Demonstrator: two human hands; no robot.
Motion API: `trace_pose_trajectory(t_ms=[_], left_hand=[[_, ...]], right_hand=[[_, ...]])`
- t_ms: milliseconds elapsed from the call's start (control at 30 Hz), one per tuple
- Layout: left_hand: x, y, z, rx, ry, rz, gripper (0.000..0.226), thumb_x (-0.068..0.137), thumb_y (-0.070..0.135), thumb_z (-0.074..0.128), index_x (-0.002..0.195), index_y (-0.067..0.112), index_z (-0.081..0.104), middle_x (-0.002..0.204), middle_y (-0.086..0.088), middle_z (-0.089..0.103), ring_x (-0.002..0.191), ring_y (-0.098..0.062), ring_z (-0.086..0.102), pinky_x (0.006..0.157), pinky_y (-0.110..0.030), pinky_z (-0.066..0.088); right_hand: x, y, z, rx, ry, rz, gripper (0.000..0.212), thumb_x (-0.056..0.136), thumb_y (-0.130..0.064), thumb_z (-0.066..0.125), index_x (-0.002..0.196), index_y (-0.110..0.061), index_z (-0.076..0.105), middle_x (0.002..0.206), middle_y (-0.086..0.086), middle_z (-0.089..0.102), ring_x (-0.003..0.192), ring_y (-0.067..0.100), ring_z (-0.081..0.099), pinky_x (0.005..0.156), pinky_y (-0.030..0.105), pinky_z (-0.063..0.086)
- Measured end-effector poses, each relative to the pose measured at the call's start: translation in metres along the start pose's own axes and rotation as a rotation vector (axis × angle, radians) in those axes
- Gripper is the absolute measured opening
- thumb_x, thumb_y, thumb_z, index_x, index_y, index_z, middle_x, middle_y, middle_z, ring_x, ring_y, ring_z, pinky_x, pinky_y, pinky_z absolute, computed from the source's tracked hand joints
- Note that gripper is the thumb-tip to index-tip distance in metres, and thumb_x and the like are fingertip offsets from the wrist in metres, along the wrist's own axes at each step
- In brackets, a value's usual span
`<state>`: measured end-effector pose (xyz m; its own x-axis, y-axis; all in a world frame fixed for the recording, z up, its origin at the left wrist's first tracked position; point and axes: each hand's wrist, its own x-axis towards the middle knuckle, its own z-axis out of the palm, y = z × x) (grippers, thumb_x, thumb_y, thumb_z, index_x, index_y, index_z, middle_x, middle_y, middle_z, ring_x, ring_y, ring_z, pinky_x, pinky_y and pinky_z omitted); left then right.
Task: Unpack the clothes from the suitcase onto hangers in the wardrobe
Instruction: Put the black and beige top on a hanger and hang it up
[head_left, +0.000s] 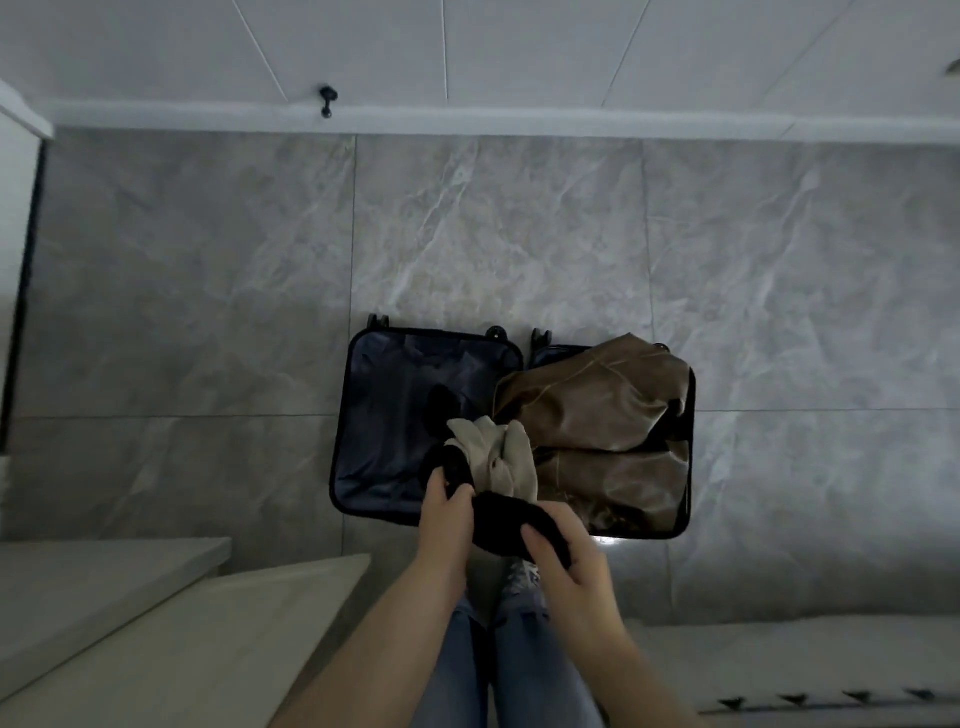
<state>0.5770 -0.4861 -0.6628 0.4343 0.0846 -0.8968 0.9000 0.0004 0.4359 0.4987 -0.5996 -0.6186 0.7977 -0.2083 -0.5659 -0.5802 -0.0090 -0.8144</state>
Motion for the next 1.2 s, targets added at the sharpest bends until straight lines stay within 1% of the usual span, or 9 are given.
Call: trace_pose_trajectory(t_ms=[133, 400, 533, 667, 767, 867, 967, 1067, 1200], left_hand=[[-0.063, 0.014, 0.016, -0.001, -0.045, -0.041, 0.052, 0.095, 0.007, 0.044, 0.145, 0.023, 0.039, 0.127, -0.015, 0.059, 0.111, -0.033, 0.06, 0.101, -0.052, 0.048], [-0.167, 0.043, 0.028, -0.065, -0.122, -0.221, 0.053, 0.099, 0.053, 0.041, 0.132, 0.015, 0.057, 0.127, -0.012, 0.063, 0.108, -0.031, 0.063, 0.092, -0.043, 0.051], [-0.195, 0.044, 0.026, 0.019, -0.223, -0.033, 0.037, 0.103, 0.024, 0.046, 0.14, 0.029, 0.05, 0.133, -0.005, 0.061, 0.112, -0.027, 0.063, 0.092, -0.042, 0.051], [-0.211, 0.035, 0.035, 0.217, -0.412, 0.106, 0.068, 0.092, -0.013, 0.052, 0.144, 0.03, 0.044, 0.141, -0.01, 0.052, 0.12, -0.03, 0.057, 0.083, -0.034, 0.056], [-0.224, 0.026, 0.05, 0.32, -0.476, 0.148, 0.068, 0.09, -0.006, 0.062, 0.148, 0.022, 0.04, 0.139, -0.015, 0.052, 0.122, -0.034, 0.056, 0.101, -0.048, 0.049], [-0.24, 0.018, 0.07, 0.453, -0.475, 0.274, 0.034, 0.097, 0.005, 0.057, 0.13, 0.011, 0.058, 0.129, -0.012, 0.06, 0.122, -0.033, 0.056, 0.107, -0.05, 0.043], [-0.25, 0.015, 0.085, 0.637, -0.403, 0.372, 0.033, 0.097, 0.005, 0.047, 0.125, 0.01, 0.063, 0.128, -0.012, 0.063, 0.117, -0.029, 0.059, 0.1, -0.038, 0.049], [-0.267, 0.024, 0.095, 0.777, -0.352, 0.49, 0.033, 0.098, 0.013, 0.041, 0.121, 0.013, 0.066, 0.125, -0.007, 0.064, 0.111, -0.026, 0.059, 0.09, -0.032, 0.048], [-0.299, 0.042, 0.11, 0.762, -0.374, 0.815, 0.019, 0.095, 0.013, 0.054, 0.105, 0.017, 0.07, 0.108, -0.002, 0.071, 0.102, -0.019, 0.065, 0.089, -0.032, 0.05]], right_hand=[[-0.036, -0.054, -0.028, 0.04, 0.059, -0.035, 0.029, 0.101, -0.008, 0.052, 0.087, -0.029, 0.066, 0.08, -0.009, 0.069, 0.077, 0.0, 0.063, 0.068, 0.011, 0.047], [-0.098, -0.143, -0.084, 0.099, 0.077, -0.176, 0.022, 0.101, -0.008, 0.045, 0.094, -0.019, 0.062, 0.08, -0.007, 0.064, 0.077, 0.007, 0.059, 0.068, 0.018, 0.049], [-0.136, -0.174, -0.106, 0.218, 0.108, -0.224, 0.019, 0.092, -0.018, 0.046, 0.093, -0.015, 0.065, 0.084, 0.002, 0.064, 0.082, 0.015, 0.058, 0.072, 0.027, 0.047], [-0.184, -0.195, -0.127, 0.287, 0.175, -0.272, 0.017, 0.085, -0.025, 0.05, 0.089, -0.02, 0.065, 0.079, -0.002, 0.063, 0.074, 0.013, 0.058, 0.064, 0.029, 0.048], [-0.223, -0.205, -0.138, 0.324, 0.277, -0.326, 0.013, 0.083, -0.03, 0.064, 0.092, -0.02, 0.063, 0.082, 0.007, 0.063, 0.071, 0.028, 0.06, 0.06, 0.048, 0.053], [-0.261, -0.208, -0.147, 0.216, 0.429, -0.384, 0.025, 0.078, -0.031, 0.077, 0.095, -0.021, 0.062, 0.083, 0.018, 0.063, 0.068, 0.052, 0.057, 0.055, 0.065, 0.05], [-0.297, -0.21, -0.16, 0.088, 0.587, -0.435, 0.014, 0.082, -0.022, 0.075, 0.089, -0.022, 0.063, 0.075, 0.008, 0.064, 0.062, 0.042, 0.063, 0.051, 0.057, 0.055], [-0.335, -0.208, -0.182, -0.066, 0.829, -0.494, 0.014, 0.084, -0.022, 0.072, 0.086, -0.03, 0.061, 0.078, -0.007, 0.066, 0.072, 0.012, 0.066, 0.062, 0.028, 0.057], [-0.387, -0.208, -0.205, -0.152, 1.158, -0.481, 0.017, 0.082, -0.035, 0.07, 0.089, -0.041, 0.056, 0.08, -0.017, 0.066, 0.073, -0.001, 0.062, 0.063, 0.011, 0.048]])
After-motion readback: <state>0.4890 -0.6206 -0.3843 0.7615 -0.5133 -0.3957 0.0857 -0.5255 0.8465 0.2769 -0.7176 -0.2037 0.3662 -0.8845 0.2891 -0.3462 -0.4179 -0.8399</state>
